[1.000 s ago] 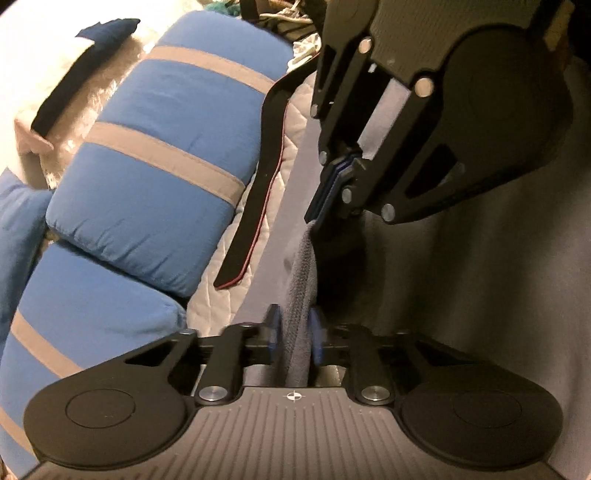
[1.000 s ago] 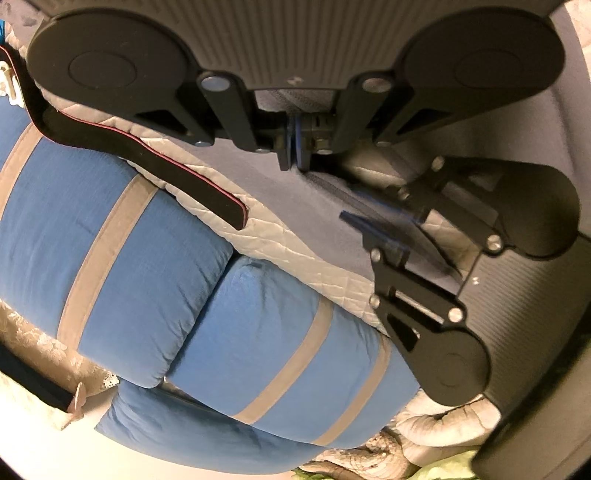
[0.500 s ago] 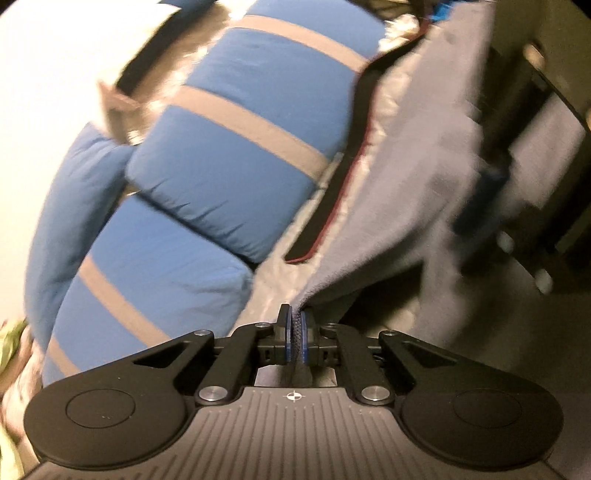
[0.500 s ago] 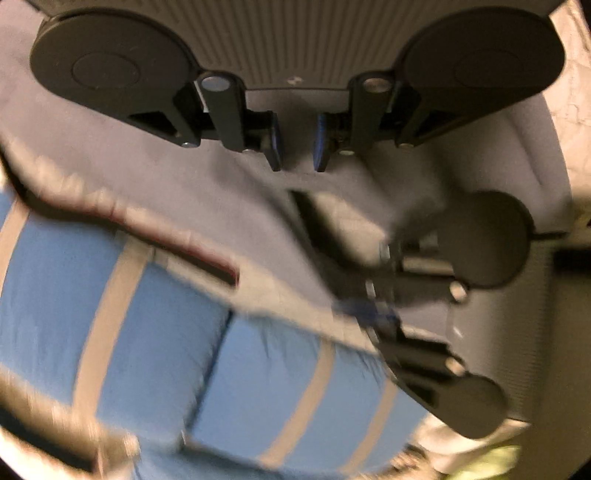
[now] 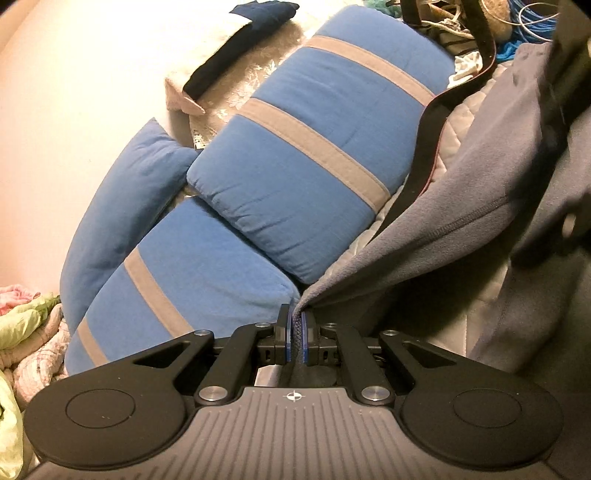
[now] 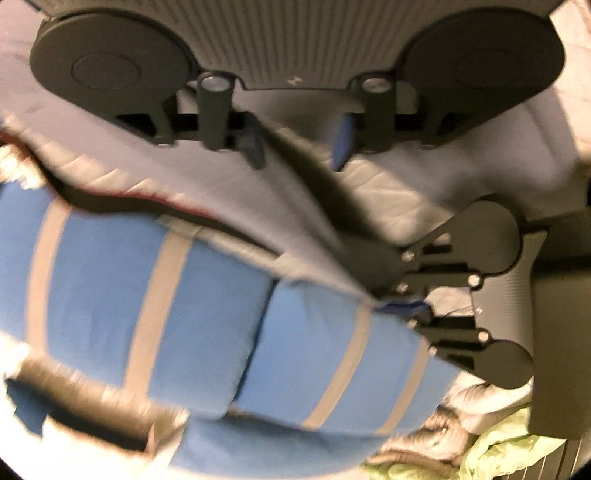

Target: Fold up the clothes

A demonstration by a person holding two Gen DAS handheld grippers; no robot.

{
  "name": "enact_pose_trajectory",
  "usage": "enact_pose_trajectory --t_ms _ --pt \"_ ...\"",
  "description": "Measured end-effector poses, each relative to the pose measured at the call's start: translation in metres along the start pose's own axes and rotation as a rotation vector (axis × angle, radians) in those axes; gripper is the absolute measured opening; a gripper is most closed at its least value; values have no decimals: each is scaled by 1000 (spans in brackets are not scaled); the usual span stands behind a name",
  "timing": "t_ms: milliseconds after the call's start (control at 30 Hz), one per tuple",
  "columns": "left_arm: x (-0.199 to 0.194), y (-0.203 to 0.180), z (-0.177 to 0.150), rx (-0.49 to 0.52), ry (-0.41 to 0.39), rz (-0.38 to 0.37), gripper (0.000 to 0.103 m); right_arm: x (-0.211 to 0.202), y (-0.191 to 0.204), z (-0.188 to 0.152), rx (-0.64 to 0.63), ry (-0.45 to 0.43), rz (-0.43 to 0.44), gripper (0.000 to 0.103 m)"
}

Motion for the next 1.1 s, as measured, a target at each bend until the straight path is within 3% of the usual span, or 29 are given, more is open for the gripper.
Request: enact_pose_trajectory --t_ms 133,400,667,1033,1067,1100 --pt "2 0 0 -13 -2 -4 5 3 -2 -3 -112 7 -133 65" --pt "0 0 -1 -20 -5 -11 5 27 9 -7 -250 49 -155 61" --pt "-1 0 -1 -15 -8 -15 5 42 2 -15 -306 93 -210 37" --pt "0 0 0 -23 -4 -18 5 49 10 -23 -414 126 -257 35" --pt "0 0 0 -23 -4 -18 5 50 10 -23 -423 128 -264 28" --pt "0 0 0 -23 -4 -18 5 51 10 -23 -437 129 -271 11"
Point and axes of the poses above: each gripper's, at about its wrist camera, not at the fingertips, and x roughly the way its jaws point, y to its left, z to its top, the point moved 9 cm from there along x, roughly the way its jaws point, and after that the axes turned 8 degrees about z, right-handed, at the moved point
